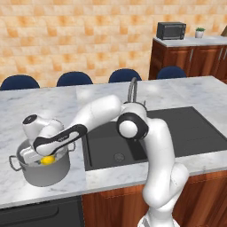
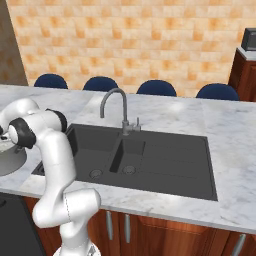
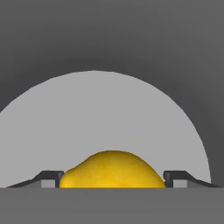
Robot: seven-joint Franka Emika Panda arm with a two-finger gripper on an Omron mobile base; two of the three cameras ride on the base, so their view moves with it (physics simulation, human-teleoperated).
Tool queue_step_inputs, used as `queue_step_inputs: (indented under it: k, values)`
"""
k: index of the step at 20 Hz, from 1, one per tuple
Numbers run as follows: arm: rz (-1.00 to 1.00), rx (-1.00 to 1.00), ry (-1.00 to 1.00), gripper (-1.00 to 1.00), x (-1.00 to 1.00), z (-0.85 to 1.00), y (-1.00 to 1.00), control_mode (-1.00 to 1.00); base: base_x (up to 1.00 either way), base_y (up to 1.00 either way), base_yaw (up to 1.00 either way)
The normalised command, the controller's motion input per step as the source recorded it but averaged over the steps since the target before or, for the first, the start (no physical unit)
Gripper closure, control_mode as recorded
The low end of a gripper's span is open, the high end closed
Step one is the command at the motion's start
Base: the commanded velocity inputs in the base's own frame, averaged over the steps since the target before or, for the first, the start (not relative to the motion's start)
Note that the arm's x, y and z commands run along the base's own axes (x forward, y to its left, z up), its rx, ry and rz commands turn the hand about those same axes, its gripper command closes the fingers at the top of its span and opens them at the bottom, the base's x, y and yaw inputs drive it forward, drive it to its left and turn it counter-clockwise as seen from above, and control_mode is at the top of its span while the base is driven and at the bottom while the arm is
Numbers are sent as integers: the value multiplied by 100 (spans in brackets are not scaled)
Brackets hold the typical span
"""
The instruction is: Dump the lemon from the pot into the sink. Then turn on the water and wash the lemon. Then turn off the water and put the lemon back in the pot.
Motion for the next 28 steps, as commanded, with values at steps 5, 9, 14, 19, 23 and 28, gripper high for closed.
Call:
queue_step_inputs:
  k: [5,9,14,19,23,28]
  values:
    - [0,4,0,100,0,86,3,-100,0,0,0]
    - [0,2,0,100,0,94,5,-100,0,0,0]
    - [0,0,0,100,-5,100,0,-100,0,0,0]
    - [0,-4,0,100,0,98,-79,-100,0,0,0]
    - [0,0,0,100,-14,97,-99,-100,0,0,0]
    - [-10,0,-4,100,-20,37,-100,-100,0,0,0]
